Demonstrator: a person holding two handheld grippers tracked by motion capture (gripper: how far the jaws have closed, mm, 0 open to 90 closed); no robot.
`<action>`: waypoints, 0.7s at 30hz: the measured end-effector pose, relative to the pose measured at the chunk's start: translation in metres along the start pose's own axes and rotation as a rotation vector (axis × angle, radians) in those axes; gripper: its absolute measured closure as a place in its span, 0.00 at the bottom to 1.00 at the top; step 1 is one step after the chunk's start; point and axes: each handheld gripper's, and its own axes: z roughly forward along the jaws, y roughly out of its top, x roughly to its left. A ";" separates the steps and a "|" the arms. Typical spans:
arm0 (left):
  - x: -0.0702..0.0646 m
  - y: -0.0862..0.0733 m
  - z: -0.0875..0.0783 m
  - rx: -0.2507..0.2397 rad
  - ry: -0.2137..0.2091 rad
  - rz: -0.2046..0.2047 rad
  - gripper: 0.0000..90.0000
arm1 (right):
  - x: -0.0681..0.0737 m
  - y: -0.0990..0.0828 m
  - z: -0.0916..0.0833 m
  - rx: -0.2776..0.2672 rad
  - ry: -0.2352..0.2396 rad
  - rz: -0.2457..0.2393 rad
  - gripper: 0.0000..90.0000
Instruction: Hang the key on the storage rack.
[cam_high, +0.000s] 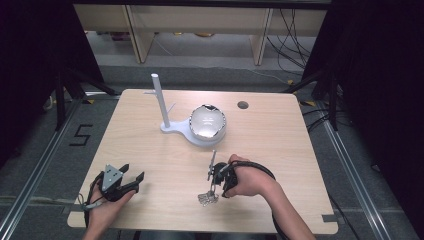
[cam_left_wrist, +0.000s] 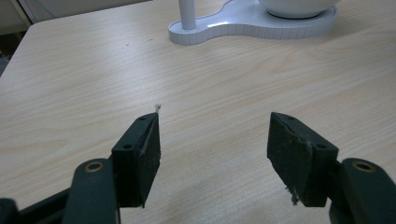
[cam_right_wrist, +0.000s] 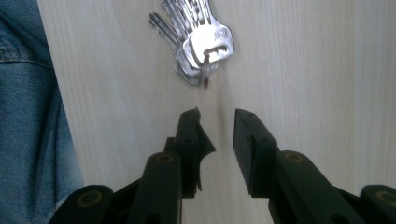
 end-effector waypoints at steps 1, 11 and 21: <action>0.000 0.000 0.000 -0.001 0.000 0.000 0.38 | 0.002 0.004 0.001 0.010 0.012 0.012 0.80; 0.000 0.000 0.000 0.002 0.000 0.002 0.38 | 0.003 0.014 0.007 0.015 0.018 -0.010 0.80; 0.000 0.000 0.000 0.003 -0.003 0.005 0.38 | 0.002 0.021 0.010 0.016 0.021 -0.039 0.82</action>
